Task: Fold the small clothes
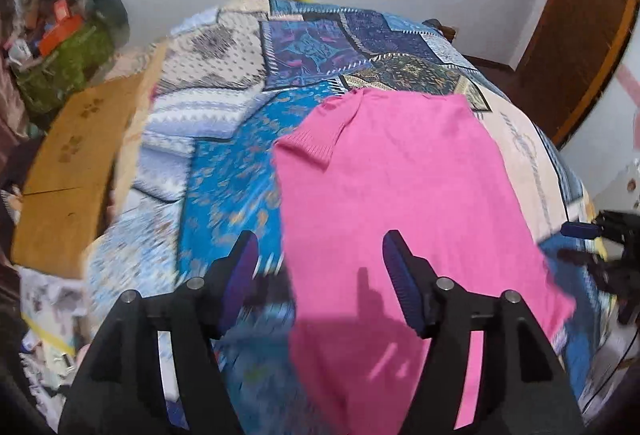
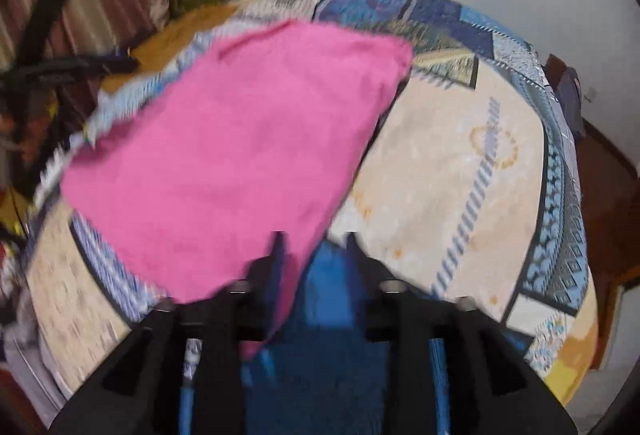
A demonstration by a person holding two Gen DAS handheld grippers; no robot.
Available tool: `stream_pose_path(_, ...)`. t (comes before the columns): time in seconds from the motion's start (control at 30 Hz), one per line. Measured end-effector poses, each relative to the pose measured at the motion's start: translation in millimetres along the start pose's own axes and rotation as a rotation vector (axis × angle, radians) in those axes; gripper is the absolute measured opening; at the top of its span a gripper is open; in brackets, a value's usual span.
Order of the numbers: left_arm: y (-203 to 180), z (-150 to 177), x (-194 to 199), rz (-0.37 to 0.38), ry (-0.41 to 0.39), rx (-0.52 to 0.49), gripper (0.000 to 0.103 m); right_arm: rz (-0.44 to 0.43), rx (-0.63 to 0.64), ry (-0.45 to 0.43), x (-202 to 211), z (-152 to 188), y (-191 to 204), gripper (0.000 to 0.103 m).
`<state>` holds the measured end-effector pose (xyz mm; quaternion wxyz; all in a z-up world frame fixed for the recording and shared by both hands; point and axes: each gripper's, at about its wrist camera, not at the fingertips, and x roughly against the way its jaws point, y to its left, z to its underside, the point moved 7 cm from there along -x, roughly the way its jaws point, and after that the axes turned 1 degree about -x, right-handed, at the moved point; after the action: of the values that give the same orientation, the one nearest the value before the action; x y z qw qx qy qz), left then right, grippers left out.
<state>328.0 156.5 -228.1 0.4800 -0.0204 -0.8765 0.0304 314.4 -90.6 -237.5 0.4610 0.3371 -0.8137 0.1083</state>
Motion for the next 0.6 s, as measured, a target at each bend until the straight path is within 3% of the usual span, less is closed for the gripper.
stream_pose_path(0.13,3.8,-23.6,-57.0,0.008,0.074,0.031,0.064,-0.034,-0.068,-0.052,-16.5,-22.3,-7.8,0.044)
stream_pose_path(0.27,12.1,-42.0,-107.9,-0.024,0.146,0.028,0.064,-0.086,-0.120,-0.019,-46.1,-24.8,-7.2,0.044)
stream_pose_path(0.37,24.8,-70.7,-111.7,-0.032,0.096,0.029,0.064,-0.112,-0.108,0.019,-65.2,-15.1,-2.4,0.044)
stream_pose_path(0.43,42.9,-91.2,-109.8,-0.116,0.045,0.024,0.064,-0.123,-0.101,-0.002,-62.4,-13.7,-2.1,0.044)
stream_pose_path(0.5,70.9,-103.4,-111.9,-0.199,0.050,0.077,0.064,-0.124,-0.102,0.005,-61.5,-12.6,-3.9,0.044)
stream_pose_path(0.6,87.7,-98.5,-103.0,-0.138,0.060,0.184,0.064,-0.118,-0.122,0.017,-56.9,-10.4,-7.6,0.045)
